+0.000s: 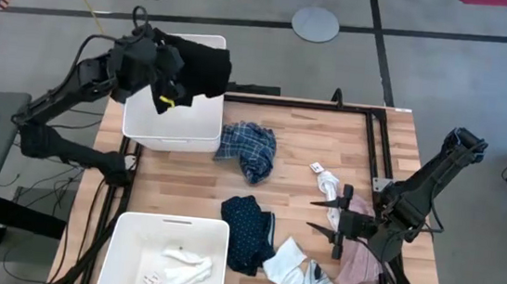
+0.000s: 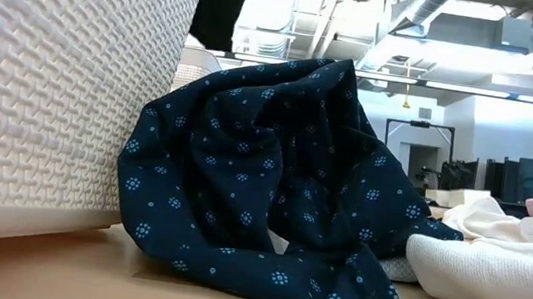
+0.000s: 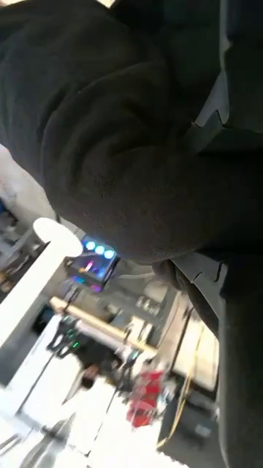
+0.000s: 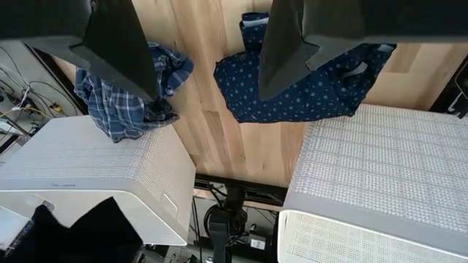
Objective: Sort clothes
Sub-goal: Put the black jacket into the top white bin
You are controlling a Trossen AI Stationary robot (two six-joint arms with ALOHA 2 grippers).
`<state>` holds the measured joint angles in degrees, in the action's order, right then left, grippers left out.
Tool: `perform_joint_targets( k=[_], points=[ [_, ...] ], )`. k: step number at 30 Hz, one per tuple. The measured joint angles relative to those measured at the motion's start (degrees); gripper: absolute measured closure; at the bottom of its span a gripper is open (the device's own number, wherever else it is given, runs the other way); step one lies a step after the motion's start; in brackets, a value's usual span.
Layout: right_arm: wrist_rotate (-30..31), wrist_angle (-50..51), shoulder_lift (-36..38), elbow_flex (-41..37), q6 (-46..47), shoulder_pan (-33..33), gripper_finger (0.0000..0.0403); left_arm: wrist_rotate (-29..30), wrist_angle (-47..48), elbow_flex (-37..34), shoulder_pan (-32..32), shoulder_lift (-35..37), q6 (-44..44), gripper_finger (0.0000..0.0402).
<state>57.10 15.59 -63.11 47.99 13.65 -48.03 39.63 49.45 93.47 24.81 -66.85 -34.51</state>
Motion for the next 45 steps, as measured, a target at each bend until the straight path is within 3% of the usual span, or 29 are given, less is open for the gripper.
perform_joint_targets(
  k=[9, 22, 36, 45],
  points=[
    [-0.1, -0.2, 0.0, 0.0, 0.0, 0.0, 0.0148, -9.4, 9.0, 0.0, 7.5, -3.4, 6.4, 0.0289],
    [-0.2, 0.0, 0.0, 0.0, 1.4, -2.0, 0.0148, -11.5, 12.3, 0.0, 8.6, -11.0, 7.8, 0.0289],
    [-0.2, 0.5, 0.0, 0.0, 1.5, -3.7, 0.0148, -21.1, 17.7, 0.0, 13.4, -11.8, 13.2, 0.0289],
    [-0.2, 0.5, 0.0, 0.0, 1.7, -3.7, 0.0148, -20.6, 16.8, -11.6, 14.6, -11.3, 12.8, 0.0289]
  ],
)
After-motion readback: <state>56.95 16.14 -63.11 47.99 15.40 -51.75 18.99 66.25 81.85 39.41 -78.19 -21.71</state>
